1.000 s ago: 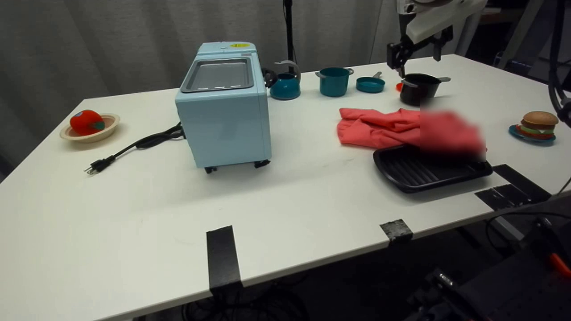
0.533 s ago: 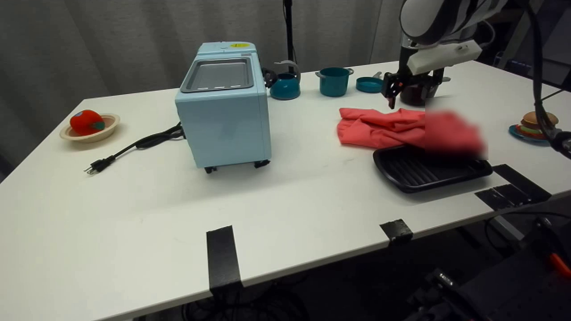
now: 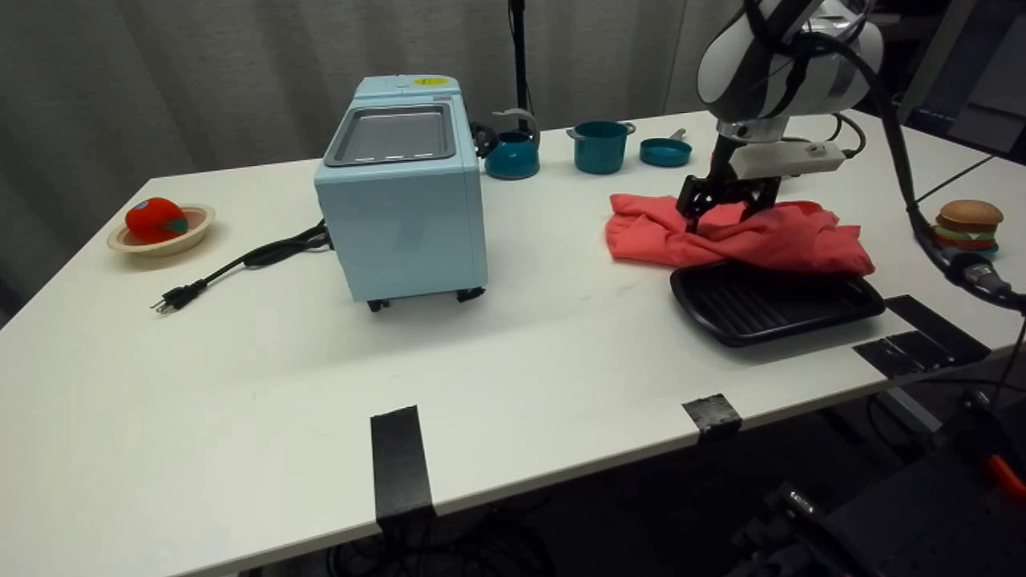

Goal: Fold the cloth on the table

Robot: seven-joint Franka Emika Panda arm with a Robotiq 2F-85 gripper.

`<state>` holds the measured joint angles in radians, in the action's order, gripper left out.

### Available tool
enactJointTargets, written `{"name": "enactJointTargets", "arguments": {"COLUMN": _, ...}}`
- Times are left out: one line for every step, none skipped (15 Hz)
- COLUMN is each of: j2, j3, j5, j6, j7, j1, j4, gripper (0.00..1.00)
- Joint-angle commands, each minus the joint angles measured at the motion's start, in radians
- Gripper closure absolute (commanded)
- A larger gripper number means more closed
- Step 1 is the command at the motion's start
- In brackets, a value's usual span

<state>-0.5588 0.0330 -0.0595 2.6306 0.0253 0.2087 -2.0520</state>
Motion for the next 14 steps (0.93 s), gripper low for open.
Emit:
{"name": "enactJointTargets", "arguments": {"j2": -0.1, "j3": -0.036, "j5": -0.051, "j6": -0.042, "j7": 0.069, "j1": 0.024, "j4": 0.123, "gripper": 0.0}}
{"name": "enactJointTargets", "arguments": {"j2": -0.115, "j3": -0.034, "j5": -0.045, "j6": -0.052, "j7": 0.068, "j1": 0.017, "j4": 0.151, "gripper": 0.0}}
{"name": "enactJointTargets", "arguments": {"j2": -0.131, "j3": -0.034, "j5": -0.041, "j6": -0.066, "j7": 0.064, "j1": 0.009, "j4": 0.184, "gripper": 0.0}}
{"name": "enactJointTargets", "arguments": {"j2": -0.145, "j3": -0.035, "j5": -0.038, "j6": -0.079, "j7": 0.061, "j1": 0.004, "j4": 0.215, "gripper": 0.0}}
{"name": "enactJointTargets", "arguments": {"j2": -0.16, "j3": -0.038, "j5": -0.036, "j6": -0.09, "j7": 0.058, "j1": -0.002, "j4": 0.246, "gripper": 0.0}}
{"name": "enactJointTargets", "arguments": {"j2": -0.174, "j3": -0.04, "j5": -0.032, "j6": -0.103, "j7": 0.054, "j1": -0.009, "j4": 0.279, "gripper": 0.0}}
{"name": "enactJointTargets", "arguments": {"j2": -0.186, "j3": -0.042, "j5": -0.03, "j6": -0.111, "j7": 0.052, "j1": -0.015, "j4": 0.307, "gripper": 0.0}}
{"name": "enactJointTargets", "arguments": {"j2": -0.197, "j3": -0.044, "j5": -0.026, "j6": -0.12, "j7": 0.05, "j1": -0.023, "j4": 0.335, "gripper": 0.0}}
{"name": "enactJointTargets", "arguments": {"j2": -0.211, "j3": -0.045, "j5": -0.023, "j6": -0.126, "j7": 0.049, "j1": -0.031, "j4": 0.364, "gripper": 0.0}}
{"name": "enactJointTargets", "arguments": {"j2": -0.223, "j3": -0.045, "j5": -0.02, "j6": -0.148, "j7": 0.05, "j1": -0.035, "j4": 0.41, "gripper": 0.0}}
{"name": "enactJointTargets", "arguments": {"j2": -0.235, "j3": -0.048, "j5": -0.019, "j6": -0.153, "j7": 0.049, "j1": -0.042, "j4": 0.438, "gripper": 0.0}}
{"name": "enactJointTargets", "arguments": {"j2": -0.241, "j3": -0.049, "j5": -0.018, "j6": -0.161, "j7": 0.046, "j1": -0.052, "j4": 0.465, "gripper": 0.0}}
{"name": "enactJointTargets", "arguments": {"j2": -0.252, "j3": -0.053, "j5": -0.019, "j6": -0.167, "j7": 0.047, "j1": -0.057, "j4": 0.494, "gripper": 0.0}}
{"name": "enactJointTargets", "arguments": {"j2": -0.262, "j3": -0.057, "j5": -0.019, "j6": -0.178, "j7": 0.049, "j1": -0.062, "j4": 0.526, "gripper": 0.0}}
